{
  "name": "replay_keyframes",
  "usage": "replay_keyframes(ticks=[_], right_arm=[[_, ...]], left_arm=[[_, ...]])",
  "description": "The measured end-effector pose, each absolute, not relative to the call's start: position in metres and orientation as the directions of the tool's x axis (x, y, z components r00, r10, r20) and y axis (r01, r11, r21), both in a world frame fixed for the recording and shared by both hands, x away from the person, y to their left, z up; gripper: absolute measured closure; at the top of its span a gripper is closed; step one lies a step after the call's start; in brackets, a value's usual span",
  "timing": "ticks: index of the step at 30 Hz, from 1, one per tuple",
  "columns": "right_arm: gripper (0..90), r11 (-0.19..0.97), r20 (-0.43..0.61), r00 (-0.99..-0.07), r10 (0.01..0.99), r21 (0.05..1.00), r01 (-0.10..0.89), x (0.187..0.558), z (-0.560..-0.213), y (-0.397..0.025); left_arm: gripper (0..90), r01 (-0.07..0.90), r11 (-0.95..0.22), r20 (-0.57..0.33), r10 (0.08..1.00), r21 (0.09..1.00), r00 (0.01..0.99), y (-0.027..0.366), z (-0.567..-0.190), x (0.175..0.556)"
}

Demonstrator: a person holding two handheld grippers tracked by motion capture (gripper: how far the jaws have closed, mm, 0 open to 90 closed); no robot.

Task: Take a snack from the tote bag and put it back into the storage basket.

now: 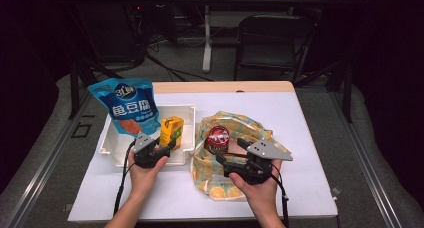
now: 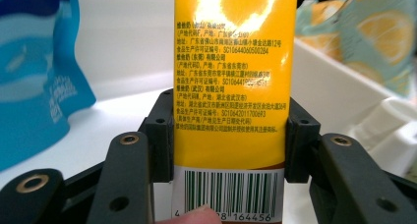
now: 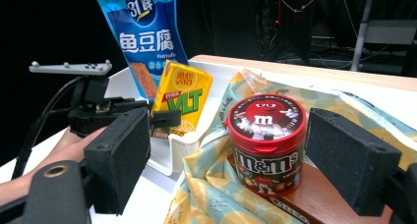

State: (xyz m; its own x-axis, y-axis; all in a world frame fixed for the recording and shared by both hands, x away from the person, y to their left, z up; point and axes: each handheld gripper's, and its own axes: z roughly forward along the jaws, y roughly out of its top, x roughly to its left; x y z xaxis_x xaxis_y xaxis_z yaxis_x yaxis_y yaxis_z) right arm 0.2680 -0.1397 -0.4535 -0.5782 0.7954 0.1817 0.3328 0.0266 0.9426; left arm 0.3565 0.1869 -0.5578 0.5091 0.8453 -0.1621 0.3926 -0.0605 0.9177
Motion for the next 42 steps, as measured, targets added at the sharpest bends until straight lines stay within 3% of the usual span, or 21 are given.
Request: replay_keyframes(ticks=[7,16,23,25,27,29,38,40,41,42], right_arm=[[17.7,0.021,0.182,-0.567,0.803,0.943,0.331,0.269,-0.455,-0.141],[18.2,0.032,0.171,-0.557,0.813,0.942,0.335,0.267,-0.457,-0.145],[18.3,0.051,0.157,-0.554,0.817,0.938,0.342,0.263,-0.462,-0.149],[18.2,0.066,0.146,-0.557,0.817,0.937,0.343,0.261,-0.465,-0.152],[18.1,0.072,0.146,-0.556,0.818,0.934,0.351,0.259,-0.469,-0.156],[18.0,0.070,0.151,-0.550,0.821,0.931,0.359,0.258,-0.473,-0.161],[17.8,0.060,0.153,-0.536,0.830,0.932,0.358,0.254,-0.474,-0.173],[17.8,0.063,0.153,-0.535,0.831,0.929,0.365,0.251,-0.477,-0.177],[17.8,0.066,0.153,-0.529,0.835,0.926,0.372,0.249,-0.481,-0.182],[17.8,0.064,0.156,-0.526,0.836,0.924,0.376,0.248,-0.483,-0.184]], left_arm=[[51.8,0.432,-0.115,-0.125,0.863,0.894,0.489,0.181,-0.563,0.359],[51.2,0.416,-0.180,-0.068,0.855,0.892,0.515,0.180,-0.562,0.350],[45.7,0.472,-0.225,-0.080,0.836,0.853,0.542,0.186,-0.562,0.343],[23.4,0.499,-0.202,-0.107,0.845,0.843,0.523,0.188,-0.561,0.341],[13.0,0.508,-0.159,-0.134,0.860,0.846,0.492,0.192,-0.558,0.339],[10.2,0.514,-0.137,-0.157,0.858,0.847,0.488,0.196,-0.556,0.335],[21.0,0.470,-0.117,-0.140,0.867,0.875,0.478,0.205,-0.539,0.316],[31.5,0.463,-0.113,-0.136,0.872,0.879,0.470,0.209,-0.534,0.311],[47.3,0.470,-0.115,-0.137,0.873,0.875,0.468,0.210,-0.533,0.308],[55.0,0.475,-0.106,-0.152,0.868,0.874,0.474,0.211,-0.533,0.305]])
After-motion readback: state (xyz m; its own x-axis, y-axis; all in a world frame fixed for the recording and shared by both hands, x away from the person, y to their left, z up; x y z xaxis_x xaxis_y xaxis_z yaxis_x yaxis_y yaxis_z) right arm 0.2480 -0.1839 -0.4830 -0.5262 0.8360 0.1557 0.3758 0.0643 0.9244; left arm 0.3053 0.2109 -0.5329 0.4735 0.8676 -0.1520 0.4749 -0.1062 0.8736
